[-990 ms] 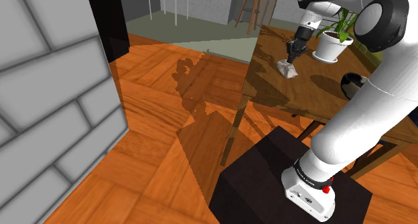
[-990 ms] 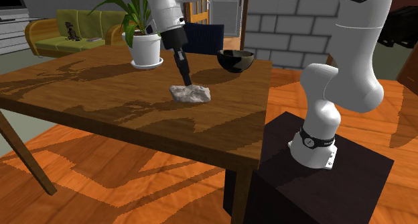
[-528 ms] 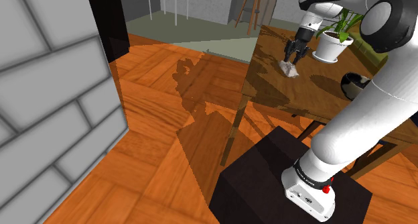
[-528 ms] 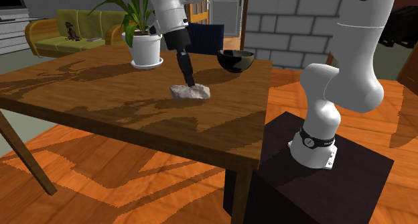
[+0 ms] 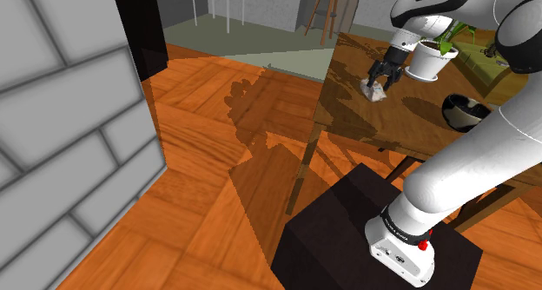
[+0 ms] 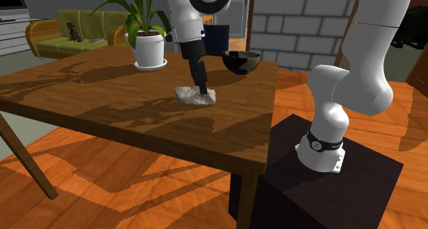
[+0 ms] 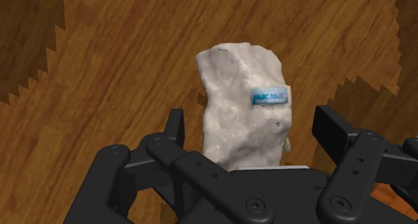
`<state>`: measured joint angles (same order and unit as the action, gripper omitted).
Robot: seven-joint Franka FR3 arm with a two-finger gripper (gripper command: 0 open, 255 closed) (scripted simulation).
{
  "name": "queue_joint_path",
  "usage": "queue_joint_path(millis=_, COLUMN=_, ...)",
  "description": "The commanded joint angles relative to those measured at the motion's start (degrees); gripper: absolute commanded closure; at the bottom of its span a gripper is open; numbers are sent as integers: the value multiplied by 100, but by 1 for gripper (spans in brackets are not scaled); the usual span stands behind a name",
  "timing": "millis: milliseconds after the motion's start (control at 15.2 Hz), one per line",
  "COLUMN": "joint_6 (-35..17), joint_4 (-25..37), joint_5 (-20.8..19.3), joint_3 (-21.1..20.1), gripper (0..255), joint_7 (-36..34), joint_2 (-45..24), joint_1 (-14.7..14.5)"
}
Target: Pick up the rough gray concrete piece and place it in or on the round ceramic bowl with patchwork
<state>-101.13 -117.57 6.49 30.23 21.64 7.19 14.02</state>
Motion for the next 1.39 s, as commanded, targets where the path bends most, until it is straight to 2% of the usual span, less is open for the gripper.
queue_joint_path(millis=0, joint_6=-196, joint_4=-199, joint_5=7, joint_3=-21, gripper=0, joint_7=-12, joint_2=13, joint_1=-15)
queue_joint_path(millis=528, joint_6=-195, joint_4=-198, joint_5=7, joint_3=-21, gripper=0, joint_7=-12, joint_2=13, joint_1=-14)
queue_joint_path(millis=594, joint_6=-195, joint_4=-198, joint_5=7, joint_3=-21, gripper=255, joint_7=-12, joint_2=13, joint_1=-14)
queue_joint_path(millis=1188, joint_6=-196, joint_4=-199, joint_5=7, joint_3=-21, gripper=255, joint_7=-12, joint_2=13, joint_1=-14)
queue_joint_path(millis=1320, joint_6=-48, joint_4=-82, joint_5=-13, joint_3=-30, gripper=255, joint_7=-49, joint_2=53, joint_1=-15)
